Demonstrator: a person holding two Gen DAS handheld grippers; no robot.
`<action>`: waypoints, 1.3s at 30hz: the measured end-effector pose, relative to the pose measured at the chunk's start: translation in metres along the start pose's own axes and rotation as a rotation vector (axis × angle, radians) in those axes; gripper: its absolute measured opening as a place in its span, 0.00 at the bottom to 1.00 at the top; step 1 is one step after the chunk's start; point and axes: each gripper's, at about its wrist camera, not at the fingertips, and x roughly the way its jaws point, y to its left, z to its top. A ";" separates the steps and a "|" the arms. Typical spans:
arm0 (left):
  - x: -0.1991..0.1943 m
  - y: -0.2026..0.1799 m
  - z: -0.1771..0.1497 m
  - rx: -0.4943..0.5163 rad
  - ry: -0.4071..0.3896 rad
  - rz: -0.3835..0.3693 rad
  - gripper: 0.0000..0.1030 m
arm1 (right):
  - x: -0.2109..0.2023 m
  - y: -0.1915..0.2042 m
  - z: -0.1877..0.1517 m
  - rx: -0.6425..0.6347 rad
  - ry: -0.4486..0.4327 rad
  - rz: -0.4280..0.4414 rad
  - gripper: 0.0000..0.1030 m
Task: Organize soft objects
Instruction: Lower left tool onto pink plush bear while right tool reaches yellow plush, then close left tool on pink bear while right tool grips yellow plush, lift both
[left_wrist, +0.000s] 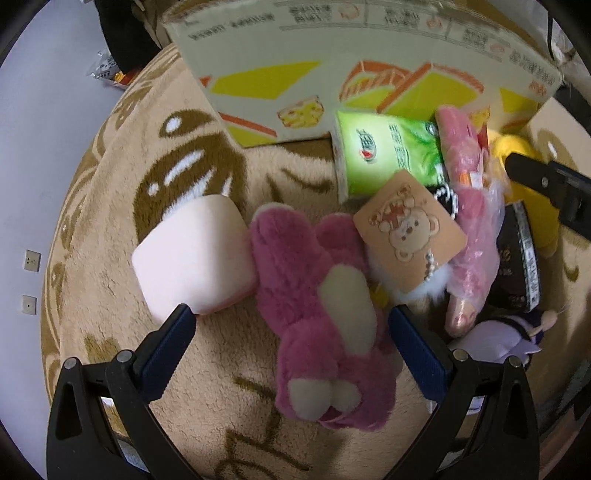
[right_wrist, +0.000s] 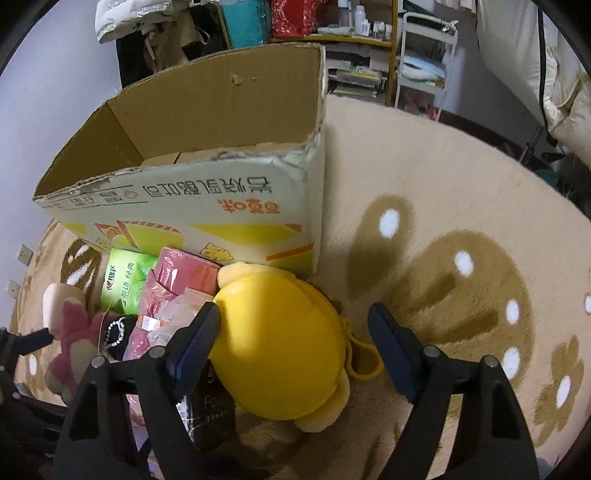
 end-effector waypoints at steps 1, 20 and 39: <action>0.001 -0.001 0.000 0.005 0.002 0.000 0.98 | 0.003 -0.002 0.001 0.005 0.007 0.009 0.83; -0.007 0.011 -0.008 -0.086 0.041 -0.193 0.40 | 0.016 -0.008 0.003 -0.010 0.054 0.039 0.60; -0.071 0.019 -0.042 -0.132 -0.171 -0.100 0.39 | -0.067 -0.001 -0.019 -0.001 -0.123 0.011 0.59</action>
